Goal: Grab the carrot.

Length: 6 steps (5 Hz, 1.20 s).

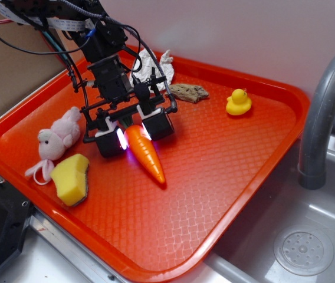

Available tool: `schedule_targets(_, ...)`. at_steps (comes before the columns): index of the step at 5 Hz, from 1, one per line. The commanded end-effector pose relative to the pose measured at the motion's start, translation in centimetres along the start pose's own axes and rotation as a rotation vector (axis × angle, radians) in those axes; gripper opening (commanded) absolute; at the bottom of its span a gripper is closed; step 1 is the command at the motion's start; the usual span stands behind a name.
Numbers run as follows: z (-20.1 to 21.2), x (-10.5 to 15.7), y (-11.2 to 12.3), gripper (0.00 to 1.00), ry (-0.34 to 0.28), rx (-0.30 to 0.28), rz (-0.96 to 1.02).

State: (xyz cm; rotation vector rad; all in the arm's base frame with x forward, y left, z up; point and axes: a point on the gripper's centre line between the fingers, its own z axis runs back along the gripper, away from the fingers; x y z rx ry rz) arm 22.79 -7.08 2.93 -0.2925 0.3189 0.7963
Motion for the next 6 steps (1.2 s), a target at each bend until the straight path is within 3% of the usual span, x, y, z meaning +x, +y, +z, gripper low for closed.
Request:
schedule_targets(1,12.1,0.6,-6.0,0.0,-0.426,0.218,-0.506)
schedule_targets(2,14.9,-2.2,-7.0,0.0,-0.43,0.362,-0.742)
schedule_targets(3,16.0,-4.9,-6.9,0.0,-0.386,0.47,-0.981)
schedule_targets(4,17.1,-6.5,-6.0,0.0,-0.401,0.556,-1.224)
schedule_targets(5,17.6,-6.6,-5.2,0.0,-0.562,0.57,-1.299)
schedule_targets(6,17.7,-6.1,-4.8,0.0,-0.528,0.53,-1.268)
